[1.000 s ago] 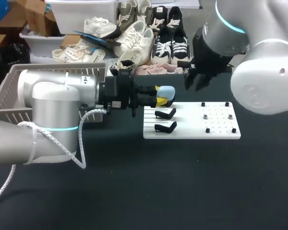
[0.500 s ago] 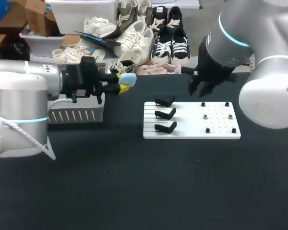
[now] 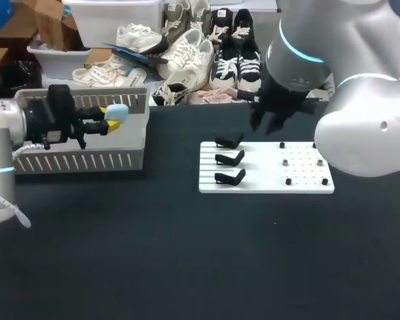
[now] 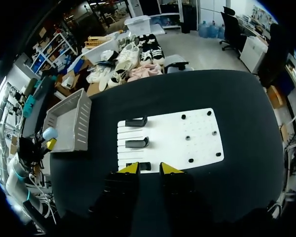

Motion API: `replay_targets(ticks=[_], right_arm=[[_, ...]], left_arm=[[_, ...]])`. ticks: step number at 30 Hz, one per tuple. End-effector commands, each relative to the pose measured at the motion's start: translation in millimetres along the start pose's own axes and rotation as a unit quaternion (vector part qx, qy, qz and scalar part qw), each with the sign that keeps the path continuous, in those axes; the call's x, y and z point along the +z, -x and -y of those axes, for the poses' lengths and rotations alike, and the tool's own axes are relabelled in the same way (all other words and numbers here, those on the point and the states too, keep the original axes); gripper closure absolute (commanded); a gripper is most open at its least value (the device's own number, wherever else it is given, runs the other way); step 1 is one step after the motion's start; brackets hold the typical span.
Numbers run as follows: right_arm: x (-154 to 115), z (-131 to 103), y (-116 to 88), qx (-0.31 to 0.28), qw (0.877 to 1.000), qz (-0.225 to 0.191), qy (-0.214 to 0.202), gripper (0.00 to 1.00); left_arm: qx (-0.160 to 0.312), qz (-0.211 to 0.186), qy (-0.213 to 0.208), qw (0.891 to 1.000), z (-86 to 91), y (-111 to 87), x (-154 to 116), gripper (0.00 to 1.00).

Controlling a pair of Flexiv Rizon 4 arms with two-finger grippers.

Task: Pick up each earbud case from the left stands, insert the matching earbuds, close the lid, and place the case in the box.

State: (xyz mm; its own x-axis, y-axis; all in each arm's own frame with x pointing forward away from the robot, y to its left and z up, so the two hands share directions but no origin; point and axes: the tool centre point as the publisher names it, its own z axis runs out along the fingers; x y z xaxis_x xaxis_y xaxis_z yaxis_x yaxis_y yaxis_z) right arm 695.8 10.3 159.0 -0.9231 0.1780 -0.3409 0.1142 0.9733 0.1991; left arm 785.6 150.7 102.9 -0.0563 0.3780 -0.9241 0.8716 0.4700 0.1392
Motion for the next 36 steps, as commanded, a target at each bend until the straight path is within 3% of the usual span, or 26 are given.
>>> replay_targets(ticks=[1,11,13,14,15,22,36], right_arm=[[2.5,-10.8,-5.2,0.01,1.0,-0.004,-0.014,0.77],[2.7,-18.4,-17.9,0.027,0.999,-0.008,-0.023,0.78],[2.1,-19.2,-19.1,0.028,0.999,-0.007,-0.023,0.77],[1.9,-19.5,-19.6,0.029,0.999,-0.007,-0.023,0.77],[1.8,-19.6,-20.0,0.03,0.999,-0.006,-0.023,0.77],[3.1,-13.3,-20.5,0.031,0.999,-0.001,-0.017,0.76],[-2.4,37.4,-3.7,0.017,0.999,0.038,0.016,0.76]], left_arm=[[-0.017,-0.009,-0.025,0.999,-18.9,-24.0,10.4,1.0],[-0.046,-0.02,-0.047,0.998,-41.8,-46.8,21.5,1.0],[-0.046,-0.02,-0.056,0.997,-42.8,-46.2,23.7,0.59],[-0.045,-0.02,-0.059,0.997,-43.3,-45.1,25.4,0.09],[-0.044,-0.017,-0.063,0.997,-43.5,-43.6,26.9,0.0],[-0.025,0.001,-0.074,0.997,-29.6,-27.1,26.6,0.0],[0.005,0.035,-0.113,0.993,51.4,33.4,47.9,0.0]])
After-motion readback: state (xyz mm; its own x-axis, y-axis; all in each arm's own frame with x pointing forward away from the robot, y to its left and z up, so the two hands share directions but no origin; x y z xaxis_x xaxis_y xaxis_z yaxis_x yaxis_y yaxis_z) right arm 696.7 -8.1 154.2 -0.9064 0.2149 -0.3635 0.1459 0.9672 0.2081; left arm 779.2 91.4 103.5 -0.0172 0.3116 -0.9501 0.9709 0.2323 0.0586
